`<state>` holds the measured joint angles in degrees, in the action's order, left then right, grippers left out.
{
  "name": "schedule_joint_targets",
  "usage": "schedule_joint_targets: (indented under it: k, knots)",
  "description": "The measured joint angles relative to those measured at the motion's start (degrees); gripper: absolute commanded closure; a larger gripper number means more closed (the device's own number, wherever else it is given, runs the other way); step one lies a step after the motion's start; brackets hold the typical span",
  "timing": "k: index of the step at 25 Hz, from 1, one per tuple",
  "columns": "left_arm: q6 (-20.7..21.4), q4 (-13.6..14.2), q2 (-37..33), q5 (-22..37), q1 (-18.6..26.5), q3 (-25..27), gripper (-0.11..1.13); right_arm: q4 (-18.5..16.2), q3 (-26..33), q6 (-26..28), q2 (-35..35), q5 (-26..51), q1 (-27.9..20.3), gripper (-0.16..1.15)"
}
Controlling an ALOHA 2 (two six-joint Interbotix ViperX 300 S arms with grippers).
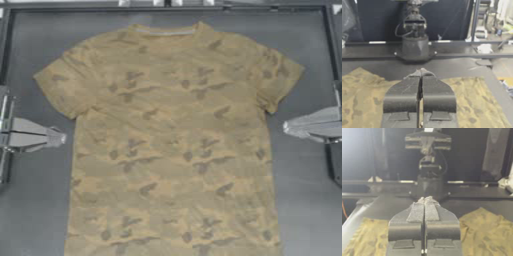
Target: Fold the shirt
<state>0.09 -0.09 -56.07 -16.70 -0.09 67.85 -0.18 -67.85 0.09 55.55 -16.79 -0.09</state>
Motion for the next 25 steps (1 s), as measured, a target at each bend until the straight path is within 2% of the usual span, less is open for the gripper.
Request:
schedule_joint_targets:
  k: [1,4,8,11,14,16,18,19,20,23,25]
  knots:
    - [0.00,0.00,0.00,-0.09,-0.09,0.18,1.08,0.00,0.09,0.00,0.00,0.00,0.09,0.99]
    - [0.00,0.00,-0.70,0.00,-0.35,0.70,0.93,0.00,0.09,0.09,0.00,0.09,0.26,0.86]
    - [0.00,0.00,-1.93,1.58,-0.44,0.79,0.94,-1.05,0.09,-0.09,0.00,0.97,0.26,0.84]
    - [0.00,0.00,-2.11,4.31,-0.53,0.00,0.85,-2.55,0.00,-0.09,0.00,1.85,0.26,0.73]
    - [0.09,0.00,-2.02,8.09,-0.53,-1.49,0.55,-3.08,0.09,0.00,0.00,2.37,0.26,0.48]
    - [0.09,0.00,-2.02,9.84,-0.62,-2.20,0.24,-3.08,0.00,0.00,0.00,3.08,0.26,0.26]
    - [0.09,0.00,-2.11,10.55,-0.88,-2.64,0.00,-2.99,0.18,0.26,0.00,4.48,0.26,0.08]
    - [0.09,0.00,-2.02,10.72,-0.97,-2.72,-0.05,-2.90,0.35,0.44,0.00,5.19,0.26,0.00]
    - [0.09,0.00,-2.11,10.90,-0.97,-2.81,-0.06,-2.72,0.53,0.88,0.00,6.24,0.26,-0.04]
    - [0.09,0.00,-2.11,12.57,-0.97,-3.25,0.02,-1.49,2.46,2.20,0.00,12.48,0.35,-0.01]
    - [0.09,0.00,-2.02,16.44,-1.05,-4.48,0.01,-0.44,4.31,2.37,0.00,18.28,0.62,0.00]
